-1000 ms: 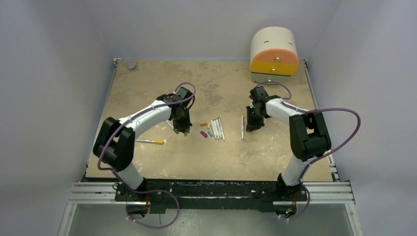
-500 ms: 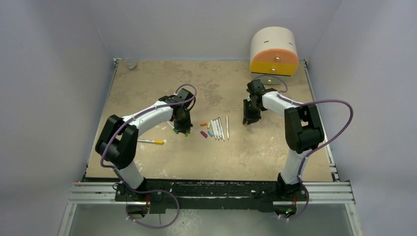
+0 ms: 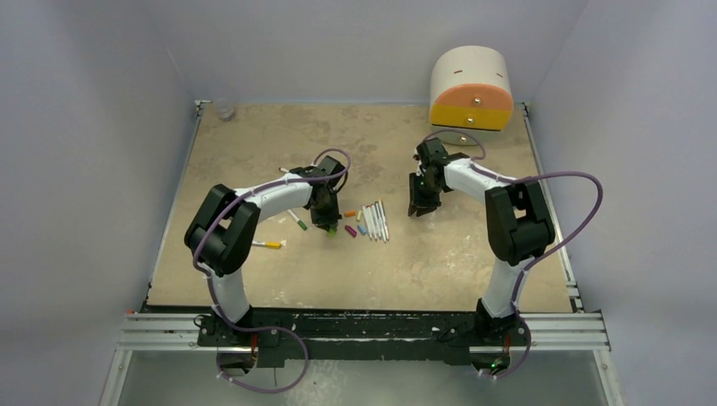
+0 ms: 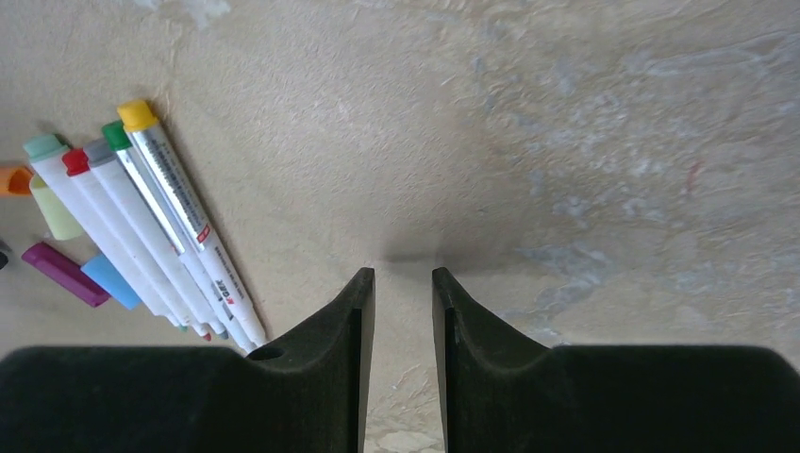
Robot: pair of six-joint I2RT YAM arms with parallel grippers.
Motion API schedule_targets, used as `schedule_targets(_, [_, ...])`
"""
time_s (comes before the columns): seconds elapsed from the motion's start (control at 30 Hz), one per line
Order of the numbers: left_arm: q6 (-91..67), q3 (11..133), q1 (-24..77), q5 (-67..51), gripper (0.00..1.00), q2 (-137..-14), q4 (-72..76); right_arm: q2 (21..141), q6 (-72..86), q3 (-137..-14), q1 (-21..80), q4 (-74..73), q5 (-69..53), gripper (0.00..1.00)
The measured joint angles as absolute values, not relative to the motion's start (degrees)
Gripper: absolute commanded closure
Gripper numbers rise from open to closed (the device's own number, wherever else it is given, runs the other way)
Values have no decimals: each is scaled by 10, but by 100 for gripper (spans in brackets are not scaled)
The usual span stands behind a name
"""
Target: Open the pen caps
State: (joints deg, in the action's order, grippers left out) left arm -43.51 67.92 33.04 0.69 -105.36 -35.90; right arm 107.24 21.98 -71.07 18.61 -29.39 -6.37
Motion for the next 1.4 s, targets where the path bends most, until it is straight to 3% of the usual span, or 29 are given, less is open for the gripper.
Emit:
schedule_targets(0.87, [-460, 693, 377, 22, 95, -1068, -325, 1059, 209, -703, 192, -316, -73, 70])
schedule_targets(1.0, [-460, 693, 380, 22, 89, -1068, -324, 1044, 210, -703, 192, -318, -77, 70])
schedule_targets(1.3, [-459, 704, 380, 33, 65, -1071, -329, 1023, 213, -703, 195, -319, -91, 70])
schedule_targets(1.4, [-459, 717, 380, 39, 64, -1071, -342, 1023, 214, -703, 196, -319, -97, 70])
